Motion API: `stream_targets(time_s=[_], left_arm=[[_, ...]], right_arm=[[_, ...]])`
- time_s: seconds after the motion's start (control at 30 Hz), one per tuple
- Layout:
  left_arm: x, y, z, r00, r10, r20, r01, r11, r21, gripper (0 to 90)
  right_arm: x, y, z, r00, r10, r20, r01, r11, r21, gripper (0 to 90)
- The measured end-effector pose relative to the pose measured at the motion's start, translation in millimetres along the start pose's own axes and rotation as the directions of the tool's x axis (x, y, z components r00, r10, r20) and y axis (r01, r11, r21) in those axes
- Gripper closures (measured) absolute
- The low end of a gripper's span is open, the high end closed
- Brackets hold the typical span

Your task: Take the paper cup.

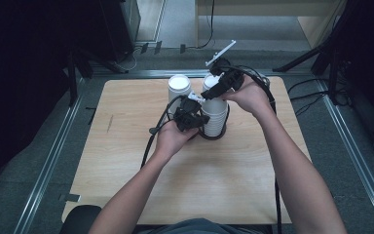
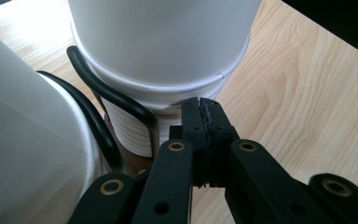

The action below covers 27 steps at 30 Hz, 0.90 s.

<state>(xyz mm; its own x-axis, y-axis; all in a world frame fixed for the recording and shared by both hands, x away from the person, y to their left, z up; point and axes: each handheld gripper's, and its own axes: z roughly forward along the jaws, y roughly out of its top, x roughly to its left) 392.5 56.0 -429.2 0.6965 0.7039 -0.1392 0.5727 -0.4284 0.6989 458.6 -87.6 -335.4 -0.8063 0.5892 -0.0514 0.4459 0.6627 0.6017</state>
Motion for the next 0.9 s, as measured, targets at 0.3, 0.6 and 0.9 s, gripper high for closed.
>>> stream_targets(time_s=[0.3, 0.6, 0.9], left_arm=[[-0.4, 0.1, 0.1, 1.0, -0.001, -0.002, 0.001, 1.0, 0.0, 89.7], [-0.5, 0.2, 0.2, 1.0, -0.006, 0.0, 0.006, 1.0, 0.0, 89.6], [-0.5, 0.2, 0.3, 1.0, -0.008, 0.002, 0.008, 1.0, -0.001, 89.3]], right_arm=[[0.7, 0.3, -0.4, 1.0, -0.008, 0.003, 0.008, 1.0, -0.003, 23.1], [2.4, 0.7, -0.8, 0.9994, 0.028, 0.022, -0.028, 1.0, 0.0, 23.4], [2.8, 1.6, -0.6, 0.9992, 0.033, 0.024, -0.033, 0.999, 0.003, 23.4]])
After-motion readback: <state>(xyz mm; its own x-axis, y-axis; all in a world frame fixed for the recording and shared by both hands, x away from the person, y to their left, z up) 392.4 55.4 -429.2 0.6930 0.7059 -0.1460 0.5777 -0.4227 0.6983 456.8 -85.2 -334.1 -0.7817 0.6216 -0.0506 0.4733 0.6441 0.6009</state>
